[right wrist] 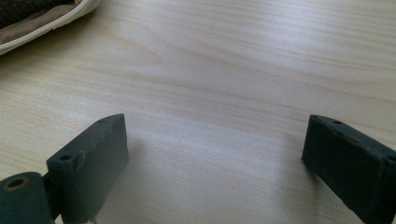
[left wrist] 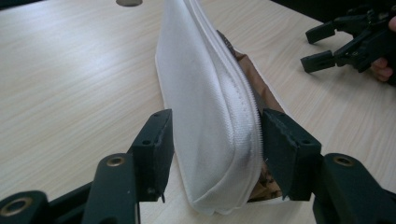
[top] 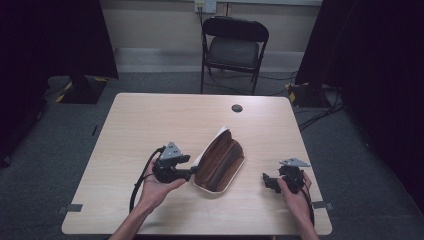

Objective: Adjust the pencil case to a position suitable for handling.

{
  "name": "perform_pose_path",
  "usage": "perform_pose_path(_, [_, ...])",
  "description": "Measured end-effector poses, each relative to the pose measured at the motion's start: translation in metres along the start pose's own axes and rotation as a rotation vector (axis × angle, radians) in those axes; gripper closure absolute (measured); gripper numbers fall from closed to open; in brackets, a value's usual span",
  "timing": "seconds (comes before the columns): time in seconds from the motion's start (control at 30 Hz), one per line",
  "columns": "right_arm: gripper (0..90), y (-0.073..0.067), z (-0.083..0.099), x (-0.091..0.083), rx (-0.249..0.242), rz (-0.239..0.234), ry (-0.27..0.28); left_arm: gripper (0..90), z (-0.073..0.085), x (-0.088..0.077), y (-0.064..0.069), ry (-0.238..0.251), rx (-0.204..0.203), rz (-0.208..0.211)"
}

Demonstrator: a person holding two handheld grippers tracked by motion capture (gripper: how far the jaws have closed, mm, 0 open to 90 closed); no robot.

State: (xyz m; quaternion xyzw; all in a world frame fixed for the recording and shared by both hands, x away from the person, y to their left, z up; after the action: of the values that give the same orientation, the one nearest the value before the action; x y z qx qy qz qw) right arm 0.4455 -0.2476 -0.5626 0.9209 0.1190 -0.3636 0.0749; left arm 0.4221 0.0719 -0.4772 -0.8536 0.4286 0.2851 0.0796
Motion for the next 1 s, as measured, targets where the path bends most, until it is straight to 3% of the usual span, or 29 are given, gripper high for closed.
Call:
perform_pose_path(0.07, [5.6, 0.000, 0.000, 0.000, 0.000, 0.000, 0.000, 50.1, 0.003, 0.009, 0.002, -0.017, 0.016, 0.004])
perform_pose_path(0.13, [5.6, 0.000, 0.000, 0.000, 0.000, 0.000, 0.000, 53.8, 0.004, 0.013, 0.002, -0.020, 0.006, 0.017])
perform_pose_path(0.33, [5.6, 0.000, 0.000, 0.000, 0.000, 0.000, 0.000, 70.6, 0.006, 0.014, 0.003, -0.047, 0.044, 0.032])
perform_pose_path(0.43, [5.5, 0.000, 0.000, 0.000, 0.000, 0.000, 0.000, 72.5, 0.009, 0.012, 0.004, -0.043, 0.036, 0.065])
perform_pose_path(0.47, [5.6, 0.000, 0.000, 0.000, 0.000, 0.000, 0.000, 74.4, 0.011, 0.010, 0.006, -0.031, 0.027, 0.093])
perform_pose_path(0.5, [5.6, 0.000, 0.000, 0.000, 0.000, 0.000, 0.000, 75.1, 0.011, 0.010, 0.006, -0.031, 0.027, 0.093])
perform_pose_path(0.63, [5.6, 0.000, 0.000, 0.000, 0.001, 0.000, -0.001, 77.1, 0.013, 0.008, 0.016, -0.015, 0.043, 0.166])
perform_pose_path(0.67, [5.6, 0.000, 0.000, 0.000, 0.000, 0.000, 0.000, 77.7, 0.014, 0.008, 0.022, -0.022, 0.067, 0.196])
perform_pose_path(0.73, [5.6, 0.000, 0.000, 0.000, 0.000, 0.000, 0.000, 77.9, 0.013, 0.009, 0.026, -0.013, 0.079, 0.218])
perform_pose_path(0.8, [5.6, 0.000, 0.000, 0.000, 0.000, 0.000, 0.000, 78.0, 0.012, 0.009, 0.030, -0.020, 0.099, 0.234])
perform_pose_path(1.0, [5.6, 0.000, 0.000, 0.000, 0.000, 0.000, 0.000, 70.1, 0.013, 0.008, 0.028, -0.017, 0.075, 0.240])
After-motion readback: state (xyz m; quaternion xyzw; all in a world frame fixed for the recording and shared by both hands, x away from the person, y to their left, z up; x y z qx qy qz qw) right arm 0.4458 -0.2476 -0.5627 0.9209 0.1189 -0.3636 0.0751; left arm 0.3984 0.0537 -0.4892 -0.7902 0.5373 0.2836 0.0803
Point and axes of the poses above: each handheld gripper's, and its own axes: x roughly forward along the jaws, z roughly out of its underside, y roughly to its right, the point moved 9 cm from there along x, roughly forward along the jaws, and after that the axes turned 3 degrees about z, right-handed, at the moved point
